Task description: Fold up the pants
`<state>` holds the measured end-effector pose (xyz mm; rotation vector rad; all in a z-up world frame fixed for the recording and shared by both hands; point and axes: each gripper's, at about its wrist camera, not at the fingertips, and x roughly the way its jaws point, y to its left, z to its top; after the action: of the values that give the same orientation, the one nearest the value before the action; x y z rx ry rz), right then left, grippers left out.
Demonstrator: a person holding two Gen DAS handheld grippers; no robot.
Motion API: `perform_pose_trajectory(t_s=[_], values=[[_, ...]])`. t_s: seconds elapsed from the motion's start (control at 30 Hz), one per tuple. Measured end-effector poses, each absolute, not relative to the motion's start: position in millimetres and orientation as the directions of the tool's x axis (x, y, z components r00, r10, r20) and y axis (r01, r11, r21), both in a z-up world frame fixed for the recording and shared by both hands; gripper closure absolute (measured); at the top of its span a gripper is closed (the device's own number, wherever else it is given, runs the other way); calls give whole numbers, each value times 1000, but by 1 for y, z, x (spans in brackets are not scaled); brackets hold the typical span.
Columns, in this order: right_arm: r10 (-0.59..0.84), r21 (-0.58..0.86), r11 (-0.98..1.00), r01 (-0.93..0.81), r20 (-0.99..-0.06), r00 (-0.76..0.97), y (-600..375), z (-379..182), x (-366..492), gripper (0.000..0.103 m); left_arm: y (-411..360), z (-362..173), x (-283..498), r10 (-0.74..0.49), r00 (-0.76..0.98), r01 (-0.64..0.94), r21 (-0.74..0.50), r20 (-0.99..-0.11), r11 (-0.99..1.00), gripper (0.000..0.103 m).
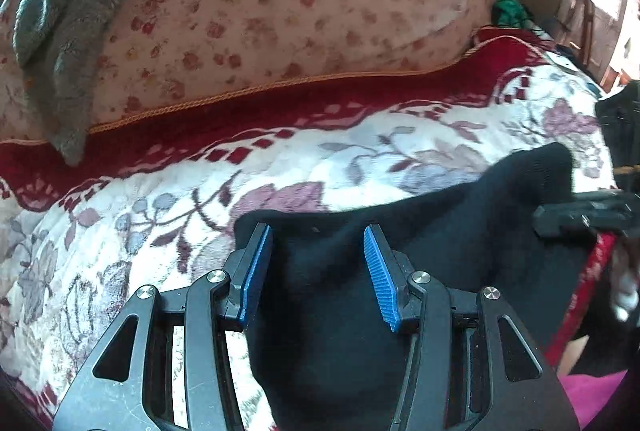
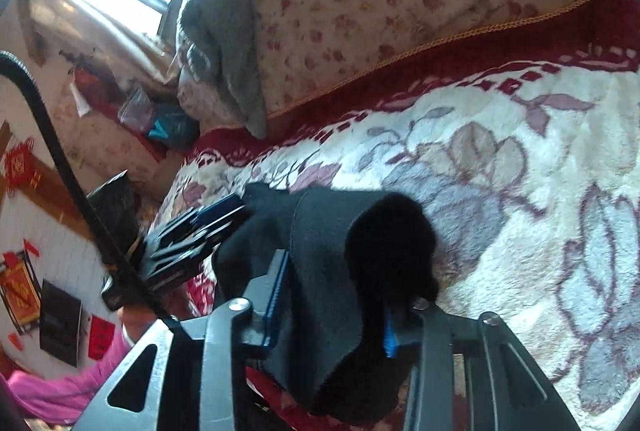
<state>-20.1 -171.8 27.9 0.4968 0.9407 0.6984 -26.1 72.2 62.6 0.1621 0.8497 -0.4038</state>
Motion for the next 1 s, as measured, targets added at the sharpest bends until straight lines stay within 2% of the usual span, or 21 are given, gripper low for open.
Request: perform_pose_trajectory(t_s=[0.13, 0.27, 0.43, 0.73, 0.8, 1.0], values=[[712, 600, 702, -384, -590, 380, -146, 32, -11, 73, 76, 53, -18, -214, 614, 352, 20, -760, 936, 54], [682, 523, 728, -444, -617, 391, -123, 45, 0, 74, 86, 45, -14, -199, 618, 301, -4, -760, 954, 54], [588, 447, 806, -388, -677, 443, -143, 34, -7, 74, 87, 42, -16, -214, 634, 282, -36, -743, 959, 53], [564, 469, 826, -312, -685, 461, -166, 28, -26, 74, 103, 45, -16, -289, 618, 221, -191, -731, 956, 51], [555, 476, 831, -289, -673, 488, -170, 40, -31, 74, 107, 50, -20, -288, 617, 204, -205, -732, 957, 51], [502, 366, 865, -344, -631, 592, -159, 85, -48, 74, 115, 62, -39, -275, 628, 170, -217, -728, 961, 51]])
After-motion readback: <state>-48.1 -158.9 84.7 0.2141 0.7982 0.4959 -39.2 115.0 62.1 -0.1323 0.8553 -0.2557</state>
